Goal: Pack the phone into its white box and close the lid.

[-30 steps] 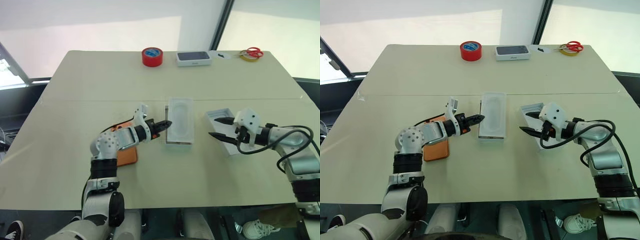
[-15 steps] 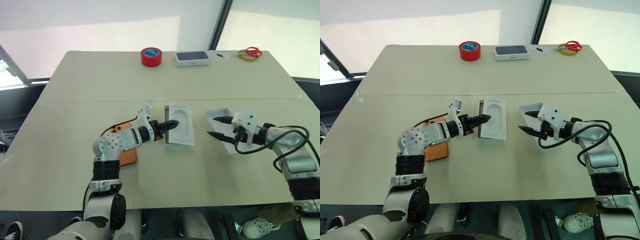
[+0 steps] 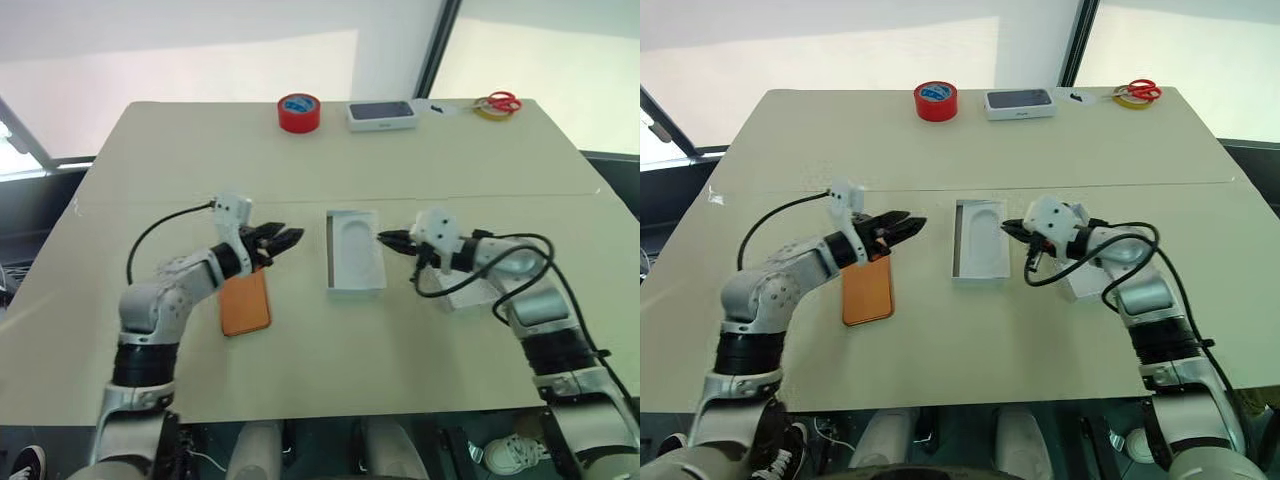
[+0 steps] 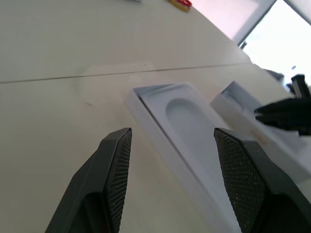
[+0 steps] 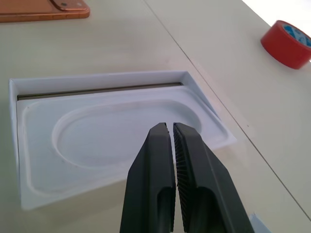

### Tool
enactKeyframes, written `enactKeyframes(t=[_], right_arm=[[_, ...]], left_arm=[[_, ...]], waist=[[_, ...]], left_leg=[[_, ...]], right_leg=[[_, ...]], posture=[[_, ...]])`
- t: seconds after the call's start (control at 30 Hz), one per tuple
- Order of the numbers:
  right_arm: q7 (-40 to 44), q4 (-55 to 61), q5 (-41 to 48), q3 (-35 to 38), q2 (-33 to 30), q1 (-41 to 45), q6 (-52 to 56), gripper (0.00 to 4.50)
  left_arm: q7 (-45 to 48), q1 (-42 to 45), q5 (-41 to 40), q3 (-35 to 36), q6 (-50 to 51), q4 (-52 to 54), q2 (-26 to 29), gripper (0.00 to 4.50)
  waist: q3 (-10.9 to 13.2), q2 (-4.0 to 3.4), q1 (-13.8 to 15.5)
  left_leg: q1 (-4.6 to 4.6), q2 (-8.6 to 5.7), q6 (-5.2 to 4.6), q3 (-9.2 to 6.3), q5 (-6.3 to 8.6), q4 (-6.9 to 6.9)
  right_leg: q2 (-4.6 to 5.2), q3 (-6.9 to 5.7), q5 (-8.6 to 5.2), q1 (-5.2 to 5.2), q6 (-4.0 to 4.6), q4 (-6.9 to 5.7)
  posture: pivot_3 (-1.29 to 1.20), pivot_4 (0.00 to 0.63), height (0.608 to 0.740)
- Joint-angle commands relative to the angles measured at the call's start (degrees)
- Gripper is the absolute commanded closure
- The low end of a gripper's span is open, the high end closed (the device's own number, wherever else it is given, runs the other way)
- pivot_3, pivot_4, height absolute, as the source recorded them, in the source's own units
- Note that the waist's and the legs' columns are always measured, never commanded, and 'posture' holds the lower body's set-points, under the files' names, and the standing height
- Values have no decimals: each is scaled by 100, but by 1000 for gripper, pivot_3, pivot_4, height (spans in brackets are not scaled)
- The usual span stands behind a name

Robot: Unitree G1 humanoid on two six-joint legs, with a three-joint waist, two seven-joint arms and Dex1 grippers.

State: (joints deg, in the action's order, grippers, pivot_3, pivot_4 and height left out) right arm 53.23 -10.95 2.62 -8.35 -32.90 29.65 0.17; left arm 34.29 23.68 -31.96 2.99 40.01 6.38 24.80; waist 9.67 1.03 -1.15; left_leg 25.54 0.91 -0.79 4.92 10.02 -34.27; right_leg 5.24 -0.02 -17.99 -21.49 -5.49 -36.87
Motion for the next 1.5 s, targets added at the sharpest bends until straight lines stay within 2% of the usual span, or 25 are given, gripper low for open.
enactKeyframes(t=[0.03, 0.1, 0.17, 0.27, 0.43, 0.63, 0.93, 1.13, 1.27, 1.4, 1.5], right_arm=[[-154, -162, -395, -339, 178, 247, -124, 4442], [-182, -340, -581, -531, 255, 337, -113, 4442], [-141, -539, -868, -784, 231, 411, -188, 4442], [110, -823, -1185, -1161, 185, 592, -355, 4442], [370, -1051, -1177, -1392, 510, 811, -469, 4442], [317, -1308, -1175, -1347, 776, 992, -538, 4442], [-30, -1484, -809, -747, 915, 1266, -430, 4442], [-287, -1942, -1192, -811, 638, 1433, -779, 4442], [7, -1772, -1289, -1021, 528, 1240, -920, 4442], [-57, -1420, -809, -707, 884, 1223, -636, 4442], [-212, -963, -378, -449, 1256, 1352, -231, 4442]], left_arm=[[1131, -507, 649, -145, -1943, 385, 433, 1693], [1639, -898, 341, 74, -2371, 504, 459, 1693], [1870, -1261, 467, 134, -2862, 575, 549, 1693], [1830, -1475, 705, 194, -3215, 501, 590, 1693], [1758, -1535, 680, 255, -3290, 486, 627, 1693], [1638, -1643, 614, 349, -3227, 578, 645, 1693], [1510, -1712, 481, 412, -2994, 613, 666, 1693], [1540, -1579, 496, 354, -2968, 532, 642, 1693], [1499, -1575, 325, 391, -2478, 506, 717, 1693], [1224, -1663, -193, 741, -1386, 548, 908, 1693], [682, -1612, -948, 1470, -225, 285, 1031, 1693]], waist=[[0, -1, 0], [-1, -4, 8], [-2, -4, 7], [-3, -6, -3], [-4, -7, -40], [-4, -7, -153], [-3, -8, -152], [-2, -9, -134], [-2, -9, -145], [-1, -9, -188], [4, -9, -217]], left_leg=[[1, 0, 2, 2, -1, 9], [6, -1, 2, 7, -1, 36], [17, -1, -2, 4, 1, 47], [41, -5, -9, 4, 6, 46], [14, -2, -11, 8, 7, 42], [-9, -1, -11, 7, 7, 42], [-11, 1, -9, 7, 5, 42], [-10, 1, -8, 7, 5, 42], [-5, 0, -9, 7, 5, 44], [-9, 4, -6, 6, 4, 43], [-7, 5, -1, 5, -1, 35]], right_leg=[[3, 0, 0, -7, 1, 4], [9, -2, 0, -18, 1, 26], [11, -11, 2, -39, 0, 54], [16, -20, 3, -52, -2, 61], [19, -27, 7, -28, 5, 59], [19, -30, 11, 9, -2, 57], [18, -33, 17, 8, -13, 50], [18, -35, 17, 4, -12, 49], [20, -40, 17, 5, -13, 53], [18, -42, 18, 5, -16, 42], [18, -43, 19, -6, -19, 10]], posture=[[0, 150, 740], [0, 150, 740], [0, 150, 740], [0, 150, 740], [0, 150, 740], [0, 150, 740], [0, 150, 740], [0, 150, 740], [0, 150, 740], [0, 150, 740], [0, 150, 740]])
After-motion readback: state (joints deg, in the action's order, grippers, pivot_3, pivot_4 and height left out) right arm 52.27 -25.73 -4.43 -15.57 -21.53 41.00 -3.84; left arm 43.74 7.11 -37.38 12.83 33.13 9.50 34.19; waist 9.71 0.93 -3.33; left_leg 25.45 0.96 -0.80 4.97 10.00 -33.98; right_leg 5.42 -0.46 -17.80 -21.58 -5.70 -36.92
